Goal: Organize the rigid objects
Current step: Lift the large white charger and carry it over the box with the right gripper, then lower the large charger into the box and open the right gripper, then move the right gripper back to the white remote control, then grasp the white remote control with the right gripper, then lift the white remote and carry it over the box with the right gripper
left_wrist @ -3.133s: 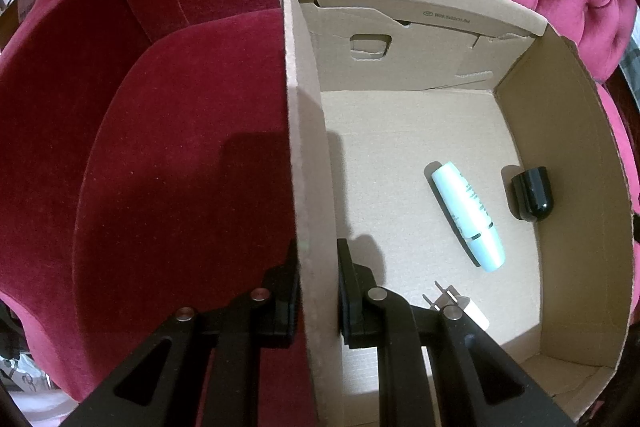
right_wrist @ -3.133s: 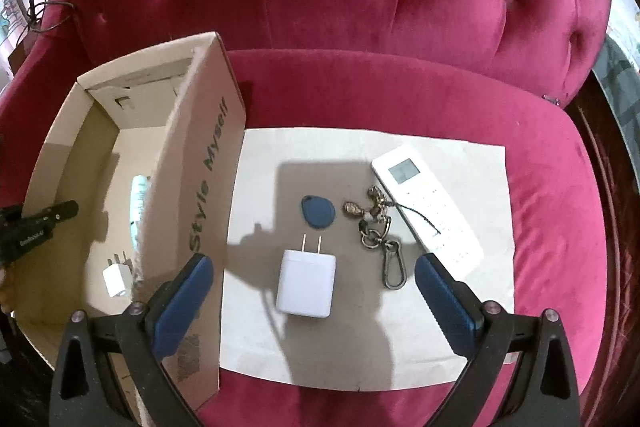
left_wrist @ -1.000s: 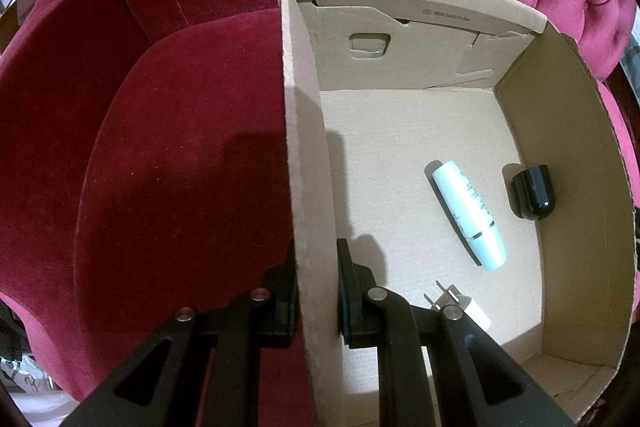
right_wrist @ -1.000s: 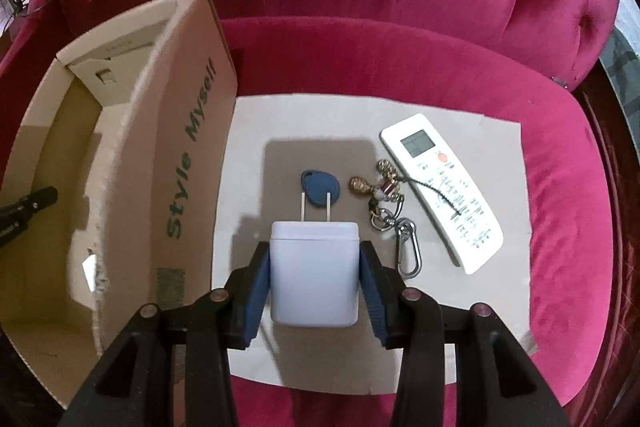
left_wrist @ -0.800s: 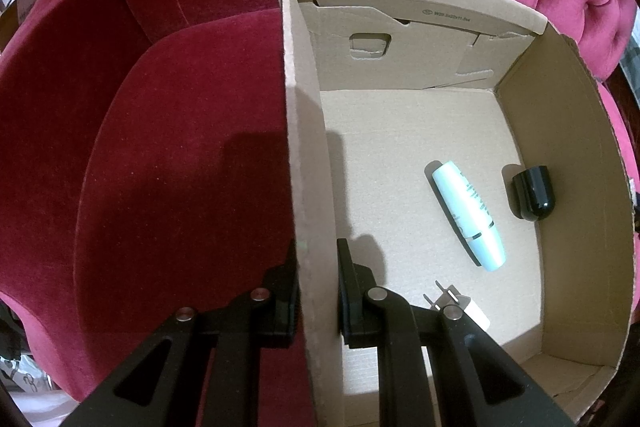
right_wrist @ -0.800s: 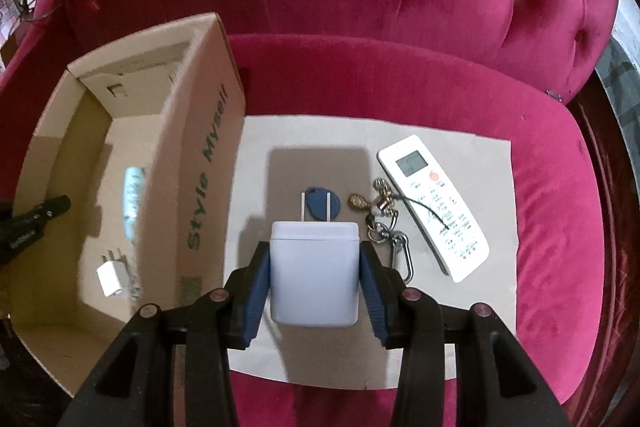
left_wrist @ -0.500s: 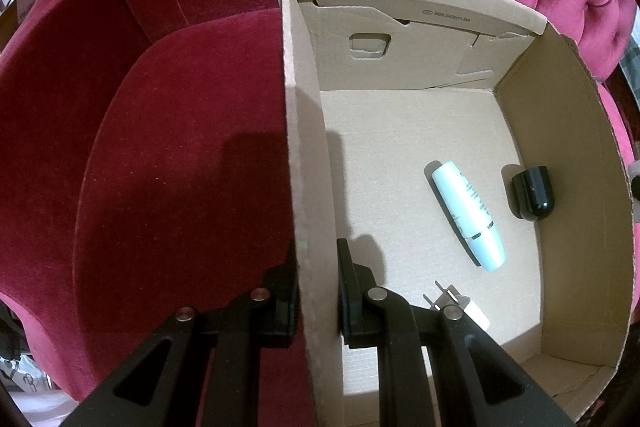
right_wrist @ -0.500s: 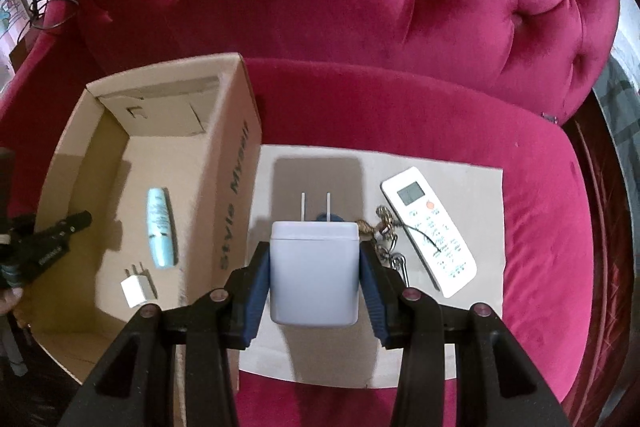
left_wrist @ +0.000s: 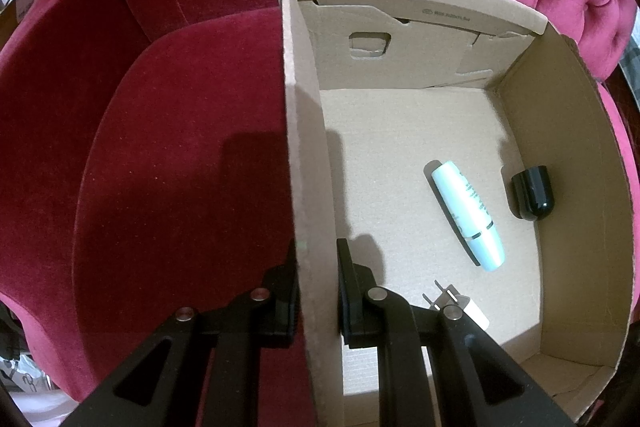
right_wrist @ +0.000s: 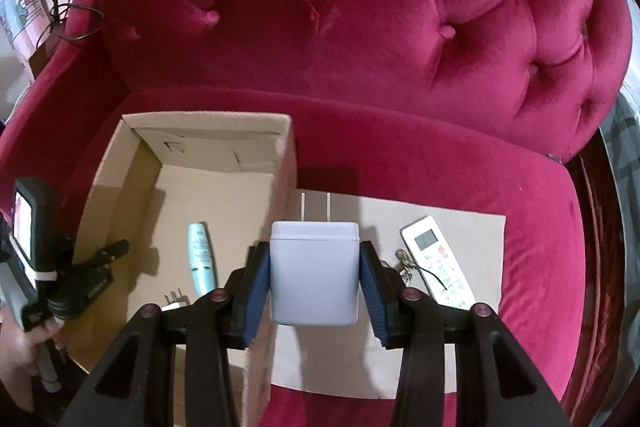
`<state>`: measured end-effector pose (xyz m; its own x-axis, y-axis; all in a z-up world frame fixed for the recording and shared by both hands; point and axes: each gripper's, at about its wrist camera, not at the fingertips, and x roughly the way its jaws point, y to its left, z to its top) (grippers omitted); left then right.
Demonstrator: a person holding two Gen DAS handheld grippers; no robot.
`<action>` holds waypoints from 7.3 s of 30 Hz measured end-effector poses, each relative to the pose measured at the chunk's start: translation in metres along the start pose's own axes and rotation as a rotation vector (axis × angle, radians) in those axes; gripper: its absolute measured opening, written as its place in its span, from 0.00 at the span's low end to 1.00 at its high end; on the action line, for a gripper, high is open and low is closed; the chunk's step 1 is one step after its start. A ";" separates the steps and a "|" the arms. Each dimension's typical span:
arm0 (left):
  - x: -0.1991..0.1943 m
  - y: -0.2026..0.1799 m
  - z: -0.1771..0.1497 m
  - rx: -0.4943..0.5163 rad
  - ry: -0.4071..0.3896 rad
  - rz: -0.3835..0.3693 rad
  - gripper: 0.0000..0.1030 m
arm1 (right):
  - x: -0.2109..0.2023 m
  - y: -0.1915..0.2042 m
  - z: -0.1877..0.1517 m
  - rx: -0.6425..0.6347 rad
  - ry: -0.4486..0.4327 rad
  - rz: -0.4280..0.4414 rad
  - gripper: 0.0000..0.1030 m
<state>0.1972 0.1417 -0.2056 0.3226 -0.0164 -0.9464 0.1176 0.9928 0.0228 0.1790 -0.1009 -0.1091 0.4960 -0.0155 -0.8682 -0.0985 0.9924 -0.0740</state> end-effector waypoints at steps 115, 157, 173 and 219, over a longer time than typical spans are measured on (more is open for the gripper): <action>0.006 -0.001 0.004 0.045 -0.005 -0.022 0.16 | 0.005 0.004 0.025 0.004 -0.004 -0.003 1.00; 0.006 -0.003 0.005 0.048 -0.004 -0.018 0.16 | 0.075 -0.125 -0.045 0.174 0.105 -0.131 1.00; 0.007 -0.005 0.006 0.053 -0.001 -0.013 0.16 | 0.118 -0.154 -0.054 0.125 0.187 -0.122 1.00; 0.009 -0.012 0.008 0.058 0.005 0.000 0.16 | 0.119 -0.144 -0.042 0.080 0.185 -0.072 0.48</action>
<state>0.2058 0.1286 -0.2120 0.3175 -0.0160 -0.9481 0.1719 0.9843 0.0410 0.2160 -0.2503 -0.2230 0.3313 -0.1018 -0.9380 0.0042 0.9943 -0.1064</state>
